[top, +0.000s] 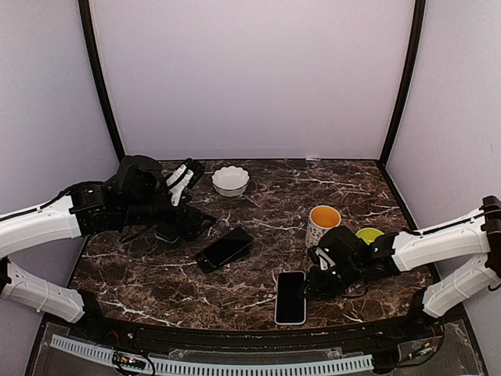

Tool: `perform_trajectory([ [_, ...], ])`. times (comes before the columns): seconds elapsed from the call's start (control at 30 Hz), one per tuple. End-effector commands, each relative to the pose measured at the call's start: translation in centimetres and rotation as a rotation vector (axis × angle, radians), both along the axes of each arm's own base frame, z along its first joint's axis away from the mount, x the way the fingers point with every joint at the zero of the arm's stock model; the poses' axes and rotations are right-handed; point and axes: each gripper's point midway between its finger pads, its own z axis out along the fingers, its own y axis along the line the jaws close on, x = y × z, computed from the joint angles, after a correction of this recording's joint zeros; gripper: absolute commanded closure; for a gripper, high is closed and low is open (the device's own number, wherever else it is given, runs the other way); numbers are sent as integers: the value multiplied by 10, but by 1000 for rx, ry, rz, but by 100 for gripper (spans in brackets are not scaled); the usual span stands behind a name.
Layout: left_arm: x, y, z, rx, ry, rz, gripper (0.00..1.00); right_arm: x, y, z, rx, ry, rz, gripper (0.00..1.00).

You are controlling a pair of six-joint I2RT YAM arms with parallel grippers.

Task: Put the phone into the phone case
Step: Place the phone with the phone case at the center of the board.

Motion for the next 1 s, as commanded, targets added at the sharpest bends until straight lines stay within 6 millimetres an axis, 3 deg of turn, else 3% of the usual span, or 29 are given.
perform_trajectory([
  [0.0,3,2,3,3,2,11,1,8,-7,-8,-52,-30,-19,77],
  [0.27,3,3,1,7,6,15,1,12,-3,-12,-87,-42,14,76],
  [0.43,3,4,-3,18,19,11,1,18,2,-1,-93,-75,36,75],
  [0.6,4,4,-14,35,87,0,1,28,-1,20,-174,-142,62,69],
  [0.8,9,16,-35,82,242,6,1,42,6,65,-205,-291,99,47],
  [0.97,30,31,-44,111,301,70,1,54,8,98,-172,-408,84,37],
])
